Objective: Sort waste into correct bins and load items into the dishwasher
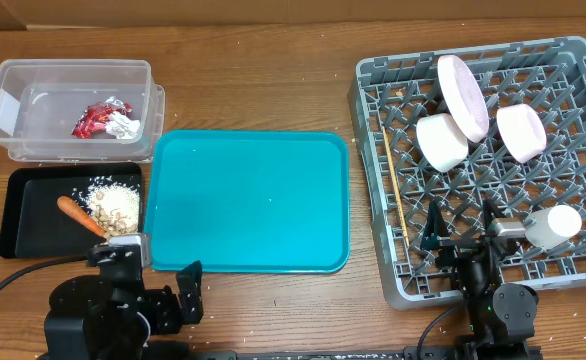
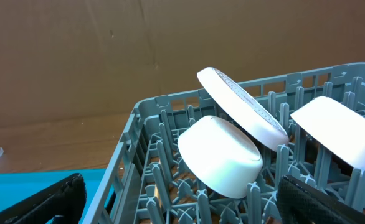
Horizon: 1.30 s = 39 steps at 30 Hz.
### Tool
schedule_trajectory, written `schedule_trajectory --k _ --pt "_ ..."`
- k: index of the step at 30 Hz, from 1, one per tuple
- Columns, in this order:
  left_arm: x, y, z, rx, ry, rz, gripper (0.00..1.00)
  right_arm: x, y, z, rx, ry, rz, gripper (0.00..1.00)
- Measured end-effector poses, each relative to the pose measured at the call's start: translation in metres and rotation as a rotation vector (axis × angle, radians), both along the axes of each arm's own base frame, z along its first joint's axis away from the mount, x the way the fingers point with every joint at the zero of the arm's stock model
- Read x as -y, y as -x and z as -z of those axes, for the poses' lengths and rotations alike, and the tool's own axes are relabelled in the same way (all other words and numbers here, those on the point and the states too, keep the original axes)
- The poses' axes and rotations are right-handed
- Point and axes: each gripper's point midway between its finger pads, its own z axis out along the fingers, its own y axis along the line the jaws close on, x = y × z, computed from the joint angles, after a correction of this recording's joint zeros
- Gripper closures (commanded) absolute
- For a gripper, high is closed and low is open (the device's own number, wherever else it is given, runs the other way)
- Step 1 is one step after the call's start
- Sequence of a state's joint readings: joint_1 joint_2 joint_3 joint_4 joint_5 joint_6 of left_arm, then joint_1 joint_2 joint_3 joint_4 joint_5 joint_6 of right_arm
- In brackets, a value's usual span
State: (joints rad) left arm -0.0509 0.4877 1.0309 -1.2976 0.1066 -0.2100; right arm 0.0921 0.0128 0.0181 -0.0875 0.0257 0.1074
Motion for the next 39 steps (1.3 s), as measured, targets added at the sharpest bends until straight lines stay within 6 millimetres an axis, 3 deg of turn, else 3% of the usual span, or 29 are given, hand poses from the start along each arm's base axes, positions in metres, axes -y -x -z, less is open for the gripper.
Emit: schedule_trajectory --k 7,14,18,28,32,37,39 --pt "-0.01 -0.024 0.002 0.192 -0.03 -0.05 0.0 0.0 0.0 0.0 -0.001 0.0 0.0 0.0" --pt "-0.013 -0.042 0.058 0.29 -0.036 -0.074 0.0 0.0 0.0 0.0 -0.002 0.0 0.0 0.0" --pt "-0.013 -0.057 0.07 0.384 -0.029 -0.079 0.0 0.0 0.0 0.0 -0.002 0.0 0.0 0.0" --pt "-0.014 -0.091 0.057 0.668 -0.036 -0.088 0.0 0.0 0.0 0.0 -0.002 0.0 0.0 0.0" --pt "-0.015 -0.1 0.038 0.859 -0.106 -0.074 0.0 0.0 0.0 0.001 -0.002 0.0 0.0 0.0" --pt "-0.015 -0.103 0.084 0.712 -0.171 -0.043 0.0 0.0 0.0 0.0 -0.002 0.0 0.0 0.0" --pt "-0.015 -0.103 0.092 0.686 -0.184 -0.035 0.0 0.0 0.0 0.001 -0.003 0.0 0.0 0.0"
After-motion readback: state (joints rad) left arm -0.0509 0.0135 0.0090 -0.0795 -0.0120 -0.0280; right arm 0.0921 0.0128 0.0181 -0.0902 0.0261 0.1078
